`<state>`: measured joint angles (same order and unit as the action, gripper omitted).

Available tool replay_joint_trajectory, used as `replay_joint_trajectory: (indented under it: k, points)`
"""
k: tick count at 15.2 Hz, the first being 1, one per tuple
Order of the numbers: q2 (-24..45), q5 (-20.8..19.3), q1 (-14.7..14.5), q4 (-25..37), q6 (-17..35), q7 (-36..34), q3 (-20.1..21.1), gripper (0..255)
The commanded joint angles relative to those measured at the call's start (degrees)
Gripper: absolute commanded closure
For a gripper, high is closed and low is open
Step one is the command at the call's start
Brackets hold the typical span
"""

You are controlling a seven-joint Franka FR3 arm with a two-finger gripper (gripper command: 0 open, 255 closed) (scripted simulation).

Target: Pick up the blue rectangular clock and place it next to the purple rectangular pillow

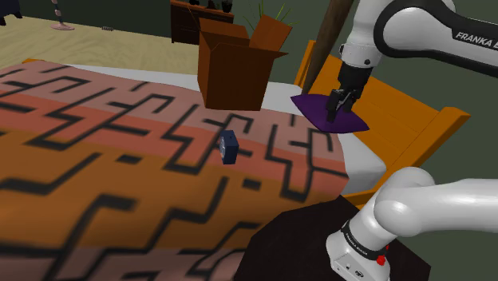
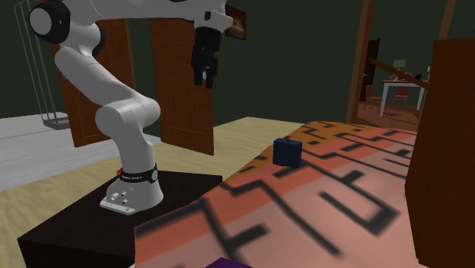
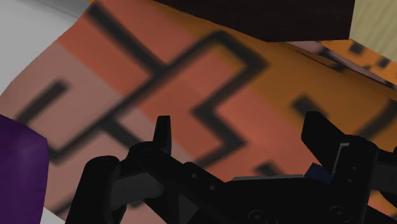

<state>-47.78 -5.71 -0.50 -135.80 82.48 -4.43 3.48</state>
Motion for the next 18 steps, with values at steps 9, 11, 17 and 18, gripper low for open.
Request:
replay_joint_trajectory:
  k: [9, 11, 17, 18]
  points:
    - [11.5, 4.6, -0.4, -1.5, 13.9, -8.0, 4.2, 0]
    - [15.0, 5.3, -0.4, -1.0, 17.2, -9.8, 5.2, 0]
    - [26.5, 6.6, -0.3, 2.2, 26.5, -15.3, 8.1, 0]
    - [28.5, 6.7, -0.3, 3.0, 27.9, -16.2, 8.6, 0]
